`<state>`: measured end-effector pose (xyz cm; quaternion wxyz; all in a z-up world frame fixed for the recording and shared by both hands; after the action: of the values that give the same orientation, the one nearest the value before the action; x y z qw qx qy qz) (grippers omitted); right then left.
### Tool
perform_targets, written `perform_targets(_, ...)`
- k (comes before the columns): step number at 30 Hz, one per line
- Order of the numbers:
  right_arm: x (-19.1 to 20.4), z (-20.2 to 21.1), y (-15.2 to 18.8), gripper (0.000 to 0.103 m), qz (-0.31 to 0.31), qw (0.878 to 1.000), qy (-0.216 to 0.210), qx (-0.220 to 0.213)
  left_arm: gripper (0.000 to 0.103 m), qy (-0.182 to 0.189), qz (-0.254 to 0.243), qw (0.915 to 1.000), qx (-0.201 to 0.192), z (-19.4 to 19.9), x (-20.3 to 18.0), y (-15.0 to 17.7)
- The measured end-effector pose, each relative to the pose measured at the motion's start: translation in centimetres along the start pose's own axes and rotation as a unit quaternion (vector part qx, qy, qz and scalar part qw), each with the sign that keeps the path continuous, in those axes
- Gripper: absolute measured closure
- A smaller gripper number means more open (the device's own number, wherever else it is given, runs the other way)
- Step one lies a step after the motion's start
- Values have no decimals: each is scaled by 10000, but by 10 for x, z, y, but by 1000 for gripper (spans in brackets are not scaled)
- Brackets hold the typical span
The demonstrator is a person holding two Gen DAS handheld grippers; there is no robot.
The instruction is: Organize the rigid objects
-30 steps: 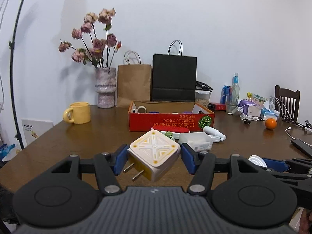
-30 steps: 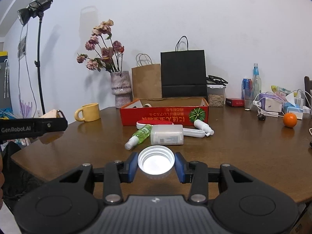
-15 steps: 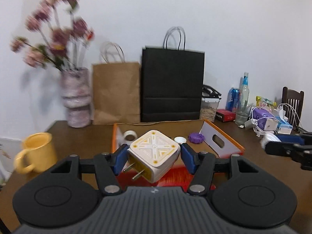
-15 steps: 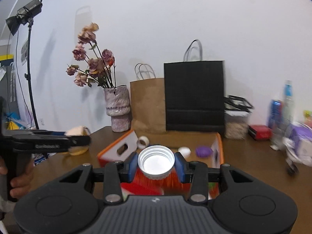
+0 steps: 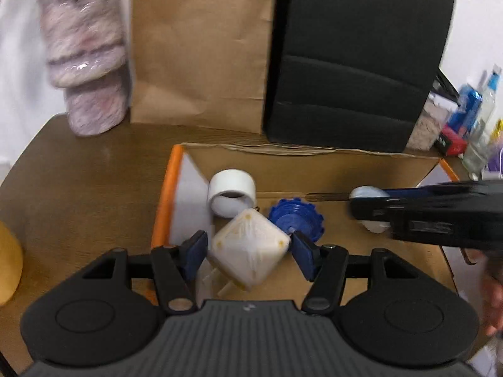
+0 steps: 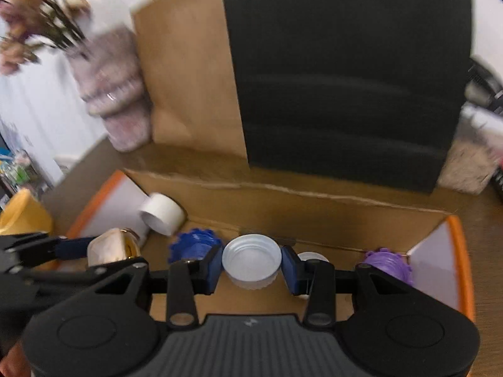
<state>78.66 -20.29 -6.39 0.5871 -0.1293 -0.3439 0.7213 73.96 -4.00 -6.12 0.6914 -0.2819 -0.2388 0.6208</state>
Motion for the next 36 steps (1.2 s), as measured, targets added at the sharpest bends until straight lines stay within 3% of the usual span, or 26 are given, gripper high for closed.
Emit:
perform_targets(3,2,-20,2,55,74,9995,72,293,30,49,19,10000,15,-1,-1,-3)
perform_targets(5,6,-15,2,43,82,9997,124,183,30,51,102,9999,-18,1,3,-5)
perform_targets(7,5,-2,0,43,54,9999,118,66,31,-24,205,9997,-86,12,8,-5)
perform_targets(11,9,55,-2,42,-42,9994,39,-342,30,10,107,9994,-330,59,13,3)
perform_targets(15,22,134,23,31,45,9962,-181,-852,19,-43,-407,9932,-1091,137,7,29)
perform_targets(18,35,198,65,28,215,9916,-292,-1241,14,-29,-615,9854,-1588,192,-1,66)
perform_targets(21,42,249,116,22,318,9887,-264,-1438,2,121,-759,9741,-2126,243,-11,120)
perform_targets(24,48,286,175,22,560,9869,106,-1512,2,-189,-1014,9618,-2536,276,-20,175)
perform_targets(28,54,332,252,22,664,9789,562,-1851,2,-287,-832,9666,-2405,310,-21,233)
perform_targets(36,95,379,372,22,371,9688,783,-2323,0,-135,-508,9660,-2530,377,-29,307)
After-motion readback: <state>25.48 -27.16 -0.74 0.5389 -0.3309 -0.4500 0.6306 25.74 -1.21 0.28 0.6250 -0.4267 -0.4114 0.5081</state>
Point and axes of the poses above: each gripper's, at about its wrist camera, not at the fingertips, and z roughly against the way its jaws point, x to its left, y to its underside, the point moved 7 cm from there along -z, roughly the way its jaws point, and after that the axes turned 4 degrees about -y, right-handed, at the moved point
